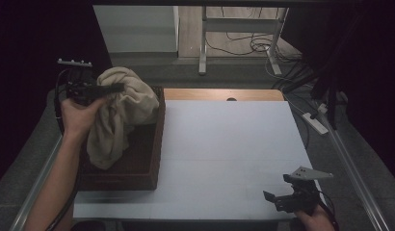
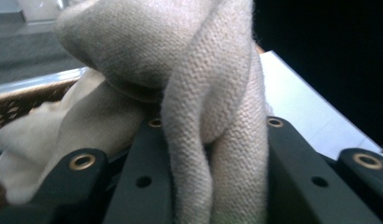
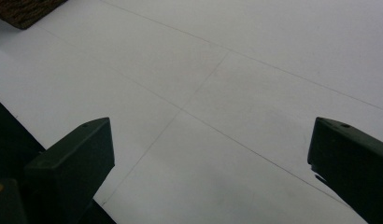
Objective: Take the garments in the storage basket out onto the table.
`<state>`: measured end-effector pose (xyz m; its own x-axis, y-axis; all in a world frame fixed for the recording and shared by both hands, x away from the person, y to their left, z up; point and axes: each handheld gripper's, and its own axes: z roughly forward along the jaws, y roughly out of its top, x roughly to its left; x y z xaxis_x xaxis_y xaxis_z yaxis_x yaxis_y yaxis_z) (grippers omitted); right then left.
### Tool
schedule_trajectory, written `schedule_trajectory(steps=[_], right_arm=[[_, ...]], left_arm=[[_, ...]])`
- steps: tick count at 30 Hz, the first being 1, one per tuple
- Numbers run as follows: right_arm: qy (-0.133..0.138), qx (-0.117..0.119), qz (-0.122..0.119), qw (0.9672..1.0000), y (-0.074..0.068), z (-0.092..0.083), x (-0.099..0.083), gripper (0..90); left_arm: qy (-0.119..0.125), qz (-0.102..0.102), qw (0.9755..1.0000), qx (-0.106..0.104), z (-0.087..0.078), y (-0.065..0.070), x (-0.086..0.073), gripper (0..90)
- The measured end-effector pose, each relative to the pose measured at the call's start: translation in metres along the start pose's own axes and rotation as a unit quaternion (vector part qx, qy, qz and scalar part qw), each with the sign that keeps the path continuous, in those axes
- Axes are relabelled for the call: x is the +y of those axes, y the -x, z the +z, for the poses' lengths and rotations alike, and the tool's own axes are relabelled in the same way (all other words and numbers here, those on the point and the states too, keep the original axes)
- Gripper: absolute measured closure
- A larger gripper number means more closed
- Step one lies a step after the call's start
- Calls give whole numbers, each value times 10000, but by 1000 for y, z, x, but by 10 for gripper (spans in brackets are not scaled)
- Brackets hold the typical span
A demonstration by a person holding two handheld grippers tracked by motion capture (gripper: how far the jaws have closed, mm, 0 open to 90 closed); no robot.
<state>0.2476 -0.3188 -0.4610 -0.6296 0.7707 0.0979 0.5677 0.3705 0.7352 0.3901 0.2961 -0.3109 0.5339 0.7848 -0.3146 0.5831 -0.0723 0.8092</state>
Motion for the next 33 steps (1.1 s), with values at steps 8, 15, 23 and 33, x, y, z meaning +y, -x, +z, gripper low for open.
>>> schedule_trajectory(steps=[8, 15, 23, 33], right_arm=[[5, 4, 17, 10000, 0, 0, 0, 9], [4, 19, 46, 10000, 1, 0, 0, 9], [54, 71, 94, 9999, 3, -1, 0, 8], [49, 98, 44, 9999, 2, -1, 0, 8]], left_arm=[[126, 232, 9995, -198, -6, 22, 16, 763], [379, 330, 9981, -367, -13, 35, 30, 764], [706, 497, 9942, -646, -22, 54, 50, 765], [1036, 914, 9857, -968, -26, 93, 76, 765]])
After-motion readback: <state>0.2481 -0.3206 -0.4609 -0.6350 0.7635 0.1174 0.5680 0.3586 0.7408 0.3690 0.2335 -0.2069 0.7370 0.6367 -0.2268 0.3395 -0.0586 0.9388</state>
